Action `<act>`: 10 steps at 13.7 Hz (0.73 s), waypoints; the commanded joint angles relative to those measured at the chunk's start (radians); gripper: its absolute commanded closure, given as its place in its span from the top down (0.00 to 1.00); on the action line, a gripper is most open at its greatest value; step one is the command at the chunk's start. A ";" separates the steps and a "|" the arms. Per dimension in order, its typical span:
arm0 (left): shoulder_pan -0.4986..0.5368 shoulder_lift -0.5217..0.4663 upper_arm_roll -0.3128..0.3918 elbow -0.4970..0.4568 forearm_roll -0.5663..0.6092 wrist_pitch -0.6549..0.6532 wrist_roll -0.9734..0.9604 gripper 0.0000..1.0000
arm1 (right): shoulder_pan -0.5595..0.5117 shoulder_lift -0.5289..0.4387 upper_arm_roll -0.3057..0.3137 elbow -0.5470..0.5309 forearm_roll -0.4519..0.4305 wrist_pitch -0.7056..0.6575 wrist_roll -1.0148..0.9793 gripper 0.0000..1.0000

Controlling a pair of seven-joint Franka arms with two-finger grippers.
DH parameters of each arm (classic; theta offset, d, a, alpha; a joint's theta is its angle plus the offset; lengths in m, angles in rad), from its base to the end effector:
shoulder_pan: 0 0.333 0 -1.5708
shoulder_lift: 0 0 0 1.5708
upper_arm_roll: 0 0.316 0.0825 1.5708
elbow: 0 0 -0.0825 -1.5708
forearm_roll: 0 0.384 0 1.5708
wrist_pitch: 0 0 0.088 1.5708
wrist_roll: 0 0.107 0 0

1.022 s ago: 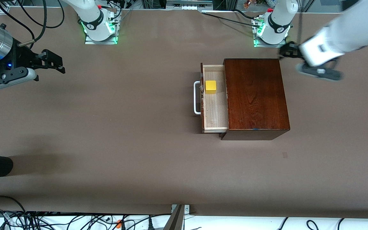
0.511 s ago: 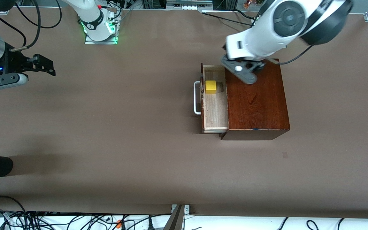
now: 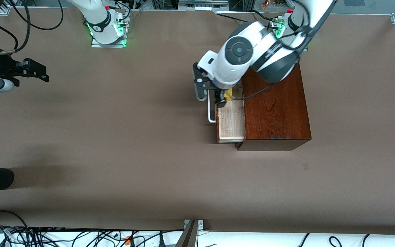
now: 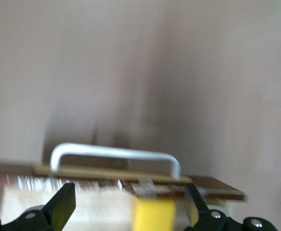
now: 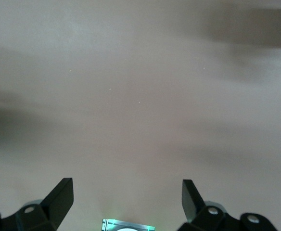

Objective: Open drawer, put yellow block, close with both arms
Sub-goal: 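Push the drawer shut into the box with the left gripper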

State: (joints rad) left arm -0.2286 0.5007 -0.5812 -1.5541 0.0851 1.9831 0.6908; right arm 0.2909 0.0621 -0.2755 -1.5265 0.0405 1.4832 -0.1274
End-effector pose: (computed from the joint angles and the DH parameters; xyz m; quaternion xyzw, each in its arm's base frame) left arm 0.5122 -0.4470 0.3972 0.7365 -0.6699 -0.0006 0.0942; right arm 0.5628 0.0182 0.6046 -0.9960 -0.0718 0.0508 0.0147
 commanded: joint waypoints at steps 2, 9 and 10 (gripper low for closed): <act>-0.106 0.117 0.001 0.023 0.196 0.201 0.053 1.00 | -0.003 0.001 0.002 0.011 -0.010 0.012 -0.001 1.00; -0.055 0.188 0.007 -0.021 0.242 0.166 0.058 1.00 | -0.001 0.010 0.001 0.011 -0.011 0.031 -0.003 1.00; -0.054 0.179 0.015 -0.018 0.242 0.108 0.055 1.00 | 0.000 0.008 0.002 0.011 -0.013 0.031 -0.003 1.00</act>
State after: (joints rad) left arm -0.3018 0.6981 -0.5613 -1.5703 0.3051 2.1606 0.7327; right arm 0.2912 0.0703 -0.2756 -1.5265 0.0403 1.5128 -0.1274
